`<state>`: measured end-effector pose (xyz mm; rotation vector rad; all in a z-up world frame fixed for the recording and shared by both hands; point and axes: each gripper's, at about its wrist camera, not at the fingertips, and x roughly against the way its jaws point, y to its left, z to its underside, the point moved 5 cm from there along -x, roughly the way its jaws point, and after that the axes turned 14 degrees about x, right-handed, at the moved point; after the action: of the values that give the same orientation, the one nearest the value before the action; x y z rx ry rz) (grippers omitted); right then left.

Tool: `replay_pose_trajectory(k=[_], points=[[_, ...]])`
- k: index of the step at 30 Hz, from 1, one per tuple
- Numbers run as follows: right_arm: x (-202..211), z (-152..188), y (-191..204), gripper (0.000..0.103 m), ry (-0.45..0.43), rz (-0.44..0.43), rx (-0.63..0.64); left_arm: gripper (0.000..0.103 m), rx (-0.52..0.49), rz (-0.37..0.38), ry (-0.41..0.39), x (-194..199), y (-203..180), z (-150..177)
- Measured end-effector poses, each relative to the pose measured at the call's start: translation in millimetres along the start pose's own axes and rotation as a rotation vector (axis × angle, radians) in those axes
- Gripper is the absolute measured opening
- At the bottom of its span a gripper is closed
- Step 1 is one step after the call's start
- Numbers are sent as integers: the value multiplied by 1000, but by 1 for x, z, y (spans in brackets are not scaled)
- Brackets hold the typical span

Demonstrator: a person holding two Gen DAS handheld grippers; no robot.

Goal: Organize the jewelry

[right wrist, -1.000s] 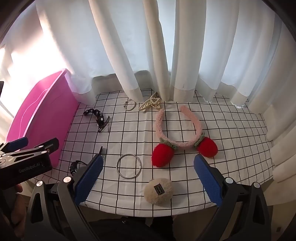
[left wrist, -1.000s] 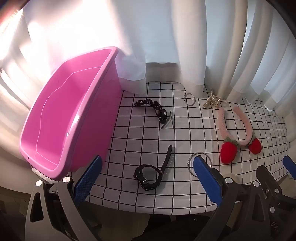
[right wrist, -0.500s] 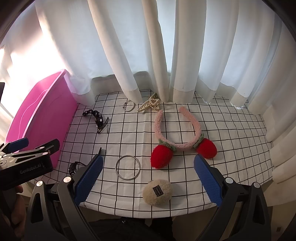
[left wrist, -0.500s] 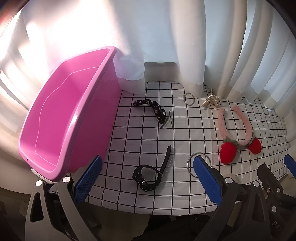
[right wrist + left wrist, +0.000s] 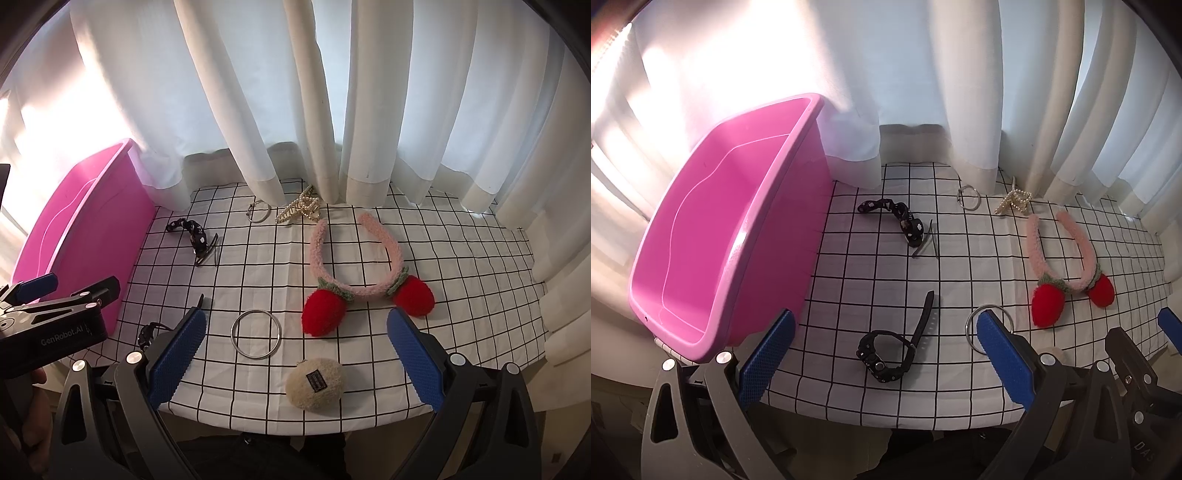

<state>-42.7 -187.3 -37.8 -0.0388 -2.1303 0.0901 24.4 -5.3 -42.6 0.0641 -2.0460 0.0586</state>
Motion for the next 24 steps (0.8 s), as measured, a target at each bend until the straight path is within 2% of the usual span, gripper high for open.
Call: replay_pose_trajectory(k=[24], points=[[1, 2, -1, 94, -7, -8, -2, 97, 0, -1, -2, 0, 0, -1]])
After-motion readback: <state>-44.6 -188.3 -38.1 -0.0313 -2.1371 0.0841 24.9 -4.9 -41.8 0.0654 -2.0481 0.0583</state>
